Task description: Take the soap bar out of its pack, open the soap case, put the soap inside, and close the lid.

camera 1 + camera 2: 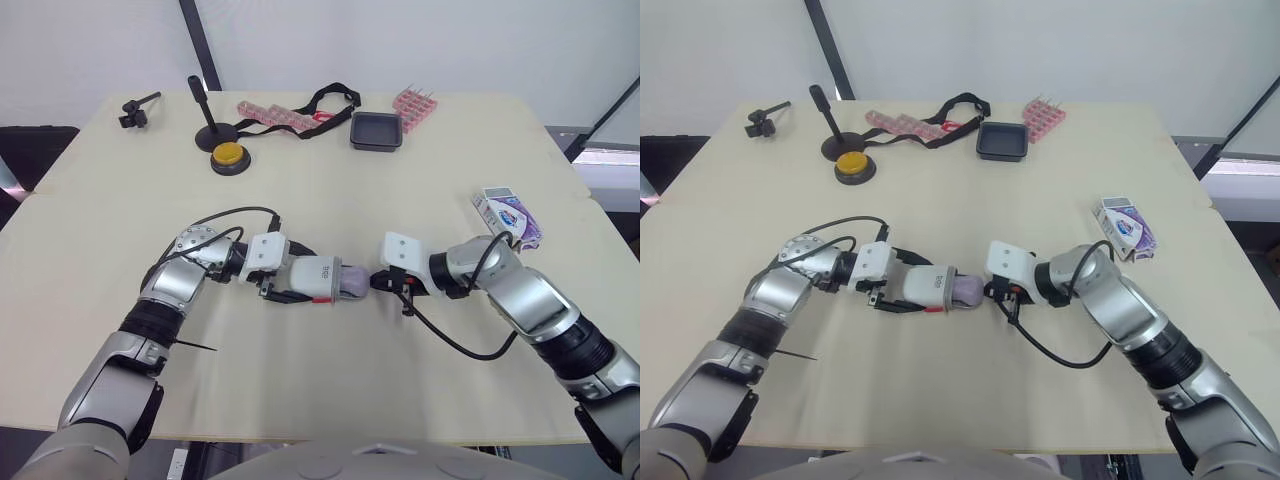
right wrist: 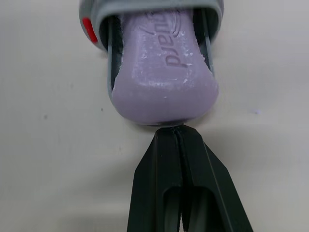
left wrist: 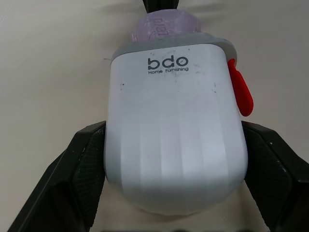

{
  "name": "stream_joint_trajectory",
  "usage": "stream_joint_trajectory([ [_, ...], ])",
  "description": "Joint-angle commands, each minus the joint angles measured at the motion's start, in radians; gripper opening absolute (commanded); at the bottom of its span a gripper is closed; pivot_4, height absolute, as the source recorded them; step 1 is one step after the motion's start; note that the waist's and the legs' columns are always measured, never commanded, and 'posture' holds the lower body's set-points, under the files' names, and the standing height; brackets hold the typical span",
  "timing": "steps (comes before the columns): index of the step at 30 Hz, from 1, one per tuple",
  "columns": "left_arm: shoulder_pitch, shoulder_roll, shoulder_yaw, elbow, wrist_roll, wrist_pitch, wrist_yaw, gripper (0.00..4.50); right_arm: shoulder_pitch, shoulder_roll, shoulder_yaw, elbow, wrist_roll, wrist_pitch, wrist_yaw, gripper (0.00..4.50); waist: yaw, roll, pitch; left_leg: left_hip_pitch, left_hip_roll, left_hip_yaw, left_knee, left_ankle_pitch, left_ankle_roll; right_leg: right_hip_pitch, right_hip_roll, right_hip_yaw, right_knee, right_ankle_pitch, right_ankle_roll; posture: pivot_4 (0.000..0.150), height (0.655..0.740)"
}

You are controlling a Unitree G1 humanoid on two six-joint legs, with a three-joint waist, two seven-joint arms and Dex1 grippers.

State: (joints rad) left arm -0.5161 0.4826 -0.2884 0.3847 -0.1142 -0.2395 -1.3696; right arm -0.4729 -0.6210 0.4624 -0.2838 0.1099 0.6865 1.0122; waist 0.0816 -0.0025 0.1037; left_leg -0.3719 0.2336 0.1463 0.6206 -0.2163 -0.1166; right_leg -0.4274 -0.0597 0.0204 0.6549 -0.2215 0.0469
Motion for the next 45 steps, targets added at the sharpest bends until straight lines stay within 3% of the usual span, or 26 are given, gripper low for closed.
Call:
stream_joint_trajectory([
  [1, -0.003, -0.009, -0.008, 0.003, 0.008, -0.006, 0.011, 3.48, -0.037, 0.021, 0.0, -0.021, 0.003, 0.004, -0.003, 0.05, 0.001, 0.0, 0.0, 0.0, 0.0, 0.0, 0.0, 0.0, 0.0, 0.0, 0.0, 0.0, 0.0, 0.0, 0.0, 0.15, 0.7291],
  [13, 0.014, -0.029, -0.003, -0.015, -0.005, -0.023, 0.031, 3.48, -0.017, -0.003, -0.02, -0.034, 0.009, 0.011, -0.008, 0.05, 0.004, 0.0, 0.0, -0.001, 0.0, 0.0, 0.0, 0.0, 0.0, 0.0, 0.0, 0.0, -0.001, 0.0, 0.001, 0.15, 0.7291],
  [21, 0.078, -0.033, 0.037, -0.069, -0.078, -0.017, 0.043, 3.48, 0.098, -0.058, -0.214, -0.115, 0.124, 0.072, -0.035, 0.05, 0.001, 0.0, 0.0, -0.001, 0.0, 0.0, -0.002, 0.0, 0.0, 0.0, 0.0, 0.0, -0.002, 0.0, 0.001, 0.15, 0.7291],
  [29, 0.127, -0.042, 0.052, -0.131, -0.142, 0.046, 0.04, 3.48, 0.295, -0.101, -0.367, -0.174, 0.206, -0.062, -0.007, 0.05, 0.008, 0.0, 0.0, -0.001, 0.0, 0.0, -0.003, 0.0, 0.0, 0.0, -0.001, -0.001, -0.004, 0.0, 0.0, 0.15, 0.7291],
  [33, 0.146, -0.065, 0.051, -0.168, -0.151, 0.048, 0.062, 3.48, 0.386, -0.142, -0.441, -0.198, 0.291, -0.026, 0.029, 1.2, 0.003, 0.0, 0.0, -0.001, 0.0, 0.0, -0.003, -0.003, 0.005, 0.0, -0.001, 0.0, -0.004, -0.001, -0.001, 0.15, 0.7291],
  [38, 0.157, -0.108, 0.061, -0.195, -0.137, -0.019, 0.119, 3.48, 0.331, -0.1, -0.618, -0.235, 0.657, 0.594, -0.088, 2.83, -0.003, 0.0, 0.0, 0.0, 0.0, 0.0, -0.003, -0.003, 0.005, 0.0, -0.001, 0.0, -0.004, -0.001, -0.001, 0.15, 0.7291],
  [43, 0.135, -0.131, 0.061, -0.173, -0.107, -0.099, 0.168, 3.48, 0.225, 0.031, -0.726, -0.22, 0.886, 0.916, -0.209, 4.47, 0.001, 0.001, 0.0, 0.001, 0.001, 0.0, -0.004, -0.002, 0.005, 0.0, 0.001, 0.0, -0.003, -0.002, -0.003, 0.15, 0.7291],
  [45, 0.128, -0.138, 0.055, -0.167, -0.093, -0.134, 0.182, 3.48, 0.198, 0.071, -0.741, -0.174, 0.978, 0.928, -0.299, 4.47, 0.011, 0.001, 0.0, 0.001, 0.0, 0.0, -0.004, 0.0, 0.001, 0.0, 0.001, 0.0, -0.003, -0.002, -0.003, 0.15, 0.7291],
])
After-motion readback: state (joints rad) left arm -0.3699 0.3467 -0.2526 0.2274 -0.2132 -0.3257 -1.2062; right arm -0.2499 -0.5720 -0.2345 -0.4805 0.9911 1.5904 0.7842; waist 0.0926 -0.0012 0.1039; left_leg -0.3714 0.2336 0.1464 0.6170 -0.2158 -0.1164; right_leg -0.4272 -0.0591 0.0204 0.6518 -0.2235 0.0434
